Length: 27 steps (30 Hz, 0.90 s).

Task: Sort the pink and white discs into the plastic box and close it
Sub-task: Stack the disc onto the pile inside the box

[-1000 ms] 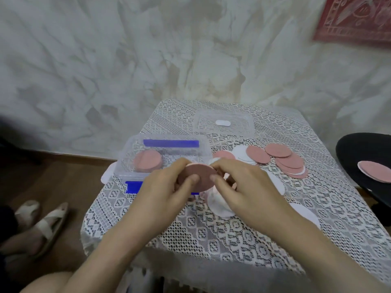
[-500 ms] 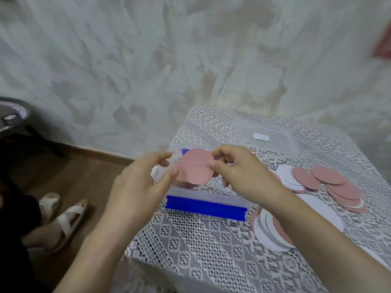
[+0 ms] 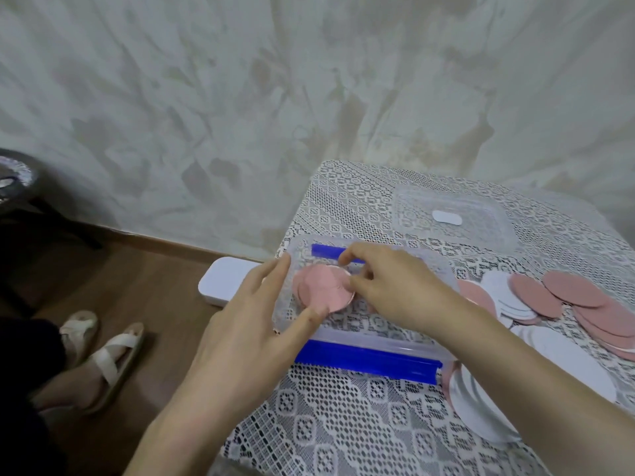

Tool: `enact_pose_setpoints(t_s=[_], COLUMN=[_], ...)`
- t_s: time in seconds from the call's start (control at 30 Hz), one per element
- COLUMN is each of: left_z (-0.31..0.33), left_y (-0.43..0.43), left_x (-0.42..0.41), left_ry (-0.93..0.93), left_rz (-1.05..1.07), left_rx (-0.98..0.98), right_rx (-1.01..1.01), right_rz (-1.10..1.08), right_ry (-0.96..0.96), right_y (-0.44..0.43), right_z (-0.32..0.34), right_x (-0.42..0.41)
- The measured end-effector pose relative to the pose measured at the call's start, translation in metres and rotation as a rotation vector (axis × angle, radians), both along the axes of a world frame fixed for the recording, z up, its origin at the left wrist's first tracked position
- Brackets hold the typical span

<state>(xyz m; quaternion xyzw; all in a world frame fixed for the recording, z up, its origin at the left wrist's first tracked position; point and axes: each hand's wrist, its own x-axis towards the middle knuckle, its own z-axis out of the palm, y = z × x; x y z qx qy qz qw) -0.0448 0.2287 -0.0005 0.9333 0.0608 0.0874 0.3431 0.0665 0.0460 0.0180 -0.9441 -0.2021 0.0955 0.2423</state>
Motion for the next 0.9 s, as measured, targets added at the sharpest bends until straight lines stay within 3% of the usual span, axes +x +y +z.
enact_pose_setpoints(t_s=[0.27,0.53,0.9], left_z=[-0.004,-0.004,0.008], left_y=[0.002,0.002,0.0], left_x=[0.0,-0.001,0.0], left_ry=[-0.017,-0.026,0.005], left_rz=[-0.006,0.005,0.01], left_rx=[-0.011,-0.022,0.111], right_rx=[-0.261,-0.202,-0.178], right_rz=[0.11,0.132,0.169], right_ry=[-0.023,-0.067,-0.061], right_y=[0.004,0.013,0.009], right_z=[0.01,0.0,-0.005], right_x=[-0.013,-0.004,-0.001])
